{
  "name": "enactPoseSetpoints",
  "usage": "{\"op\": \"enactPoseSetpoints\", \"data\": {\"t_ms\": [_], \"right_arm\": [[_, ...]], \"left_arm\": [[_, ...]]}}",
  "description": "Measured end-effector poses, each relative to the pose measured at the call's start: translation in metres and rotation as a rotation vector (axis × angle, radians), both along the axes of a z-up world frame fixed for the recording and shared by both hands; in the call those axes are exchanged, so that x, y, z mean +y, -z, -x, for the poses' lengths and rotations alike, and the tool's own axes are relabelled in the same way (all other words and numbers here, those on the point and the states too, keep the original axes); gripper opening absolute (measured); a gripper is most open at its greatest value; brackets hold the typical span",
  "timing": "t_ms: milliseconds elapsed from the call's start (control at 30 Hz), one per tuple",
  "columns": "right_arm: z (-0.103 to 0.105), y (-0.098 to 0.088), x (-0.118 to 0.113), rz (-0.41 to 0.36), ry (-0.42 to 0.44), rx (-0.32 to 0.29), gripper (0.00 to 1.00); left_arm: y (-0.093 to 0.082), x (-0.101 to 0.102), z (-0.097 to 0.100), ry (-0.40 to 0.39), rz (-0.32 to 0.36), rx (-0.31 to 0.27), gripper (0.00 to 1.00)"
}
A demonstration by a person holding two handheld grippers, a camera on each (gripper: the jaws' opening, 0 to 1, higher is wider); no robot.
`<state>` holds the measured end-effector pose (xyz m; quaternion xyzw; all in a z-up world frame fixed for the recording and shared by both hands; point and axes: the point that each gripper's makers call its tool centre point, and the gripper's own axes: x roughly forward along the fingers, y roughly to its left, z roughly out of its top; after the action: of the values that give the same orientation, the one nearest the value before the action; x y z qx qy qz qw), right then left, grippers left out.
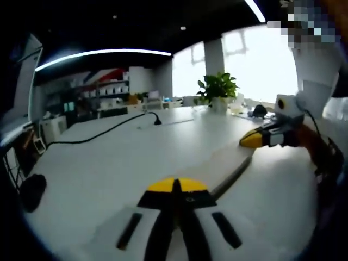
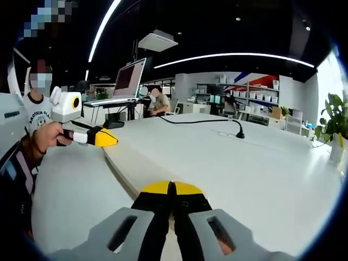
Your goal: Arrange the utensils inside the cutlery case until each visible utensil rests in its matching compartment.
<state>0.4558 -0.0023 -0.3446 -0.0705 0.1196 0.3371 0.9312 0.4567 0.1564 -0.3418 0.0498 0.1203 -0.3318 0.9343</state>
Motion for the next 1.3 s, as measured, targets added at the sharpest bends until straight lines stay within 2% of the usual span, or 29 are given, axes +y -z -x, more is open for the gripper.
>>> {"op": "enactPoseSetpoints", "data": {"t_ms": [433,533,667,833,967,1067,1200,1300], "right_arm": [[0.0,-0.001,0.001,0.0,0.034,-0.03,0.0],[-0.002,0.0,0.0,-0.013,0.053,-0.006,0.0],[-0.001,0.0,0.0,-0.01,0.065,0.028,0.0],[-0.001,0.0,-0.001,-0.019,0.068,0.045,0.0],[-0.006,-0.001,-0.013,0.02,0.105,0.032,0.0],[-0.007,-0.002,-0.019,0.028,0.116,0.039,0.0],[-0.01,-0.004,-0.021,0.022,0.141,0.036,0.0],[-0.011,-0.003,-0.012,0.024,0.12,0.047,0.0]], "left_arm": [[0.004,-0.008,-0.003,0.016,0.012,-0.012,0.0],[0.004,-0.007,-0.006,0.014,-0.002,0.014,0.0],[0.003,-0.003,-0.005,0.0,-0.038,0.019,0.0],[0.001,0.006,-0.007,-0.027,-0.067,0.015,0.0],[-0.001,0.01,-0.009,-0.057,-0.063,0.02,0.01],[-0.007,0.006,-0.013,-0.044,-0.027,0.026,0.02],[-0.009,-0.004,-0.016,-0.032,-0.047,0.021,0.03],[-0.006,-0.013,-0.017,-0.014,-0.05,0.037,0.03]]}}
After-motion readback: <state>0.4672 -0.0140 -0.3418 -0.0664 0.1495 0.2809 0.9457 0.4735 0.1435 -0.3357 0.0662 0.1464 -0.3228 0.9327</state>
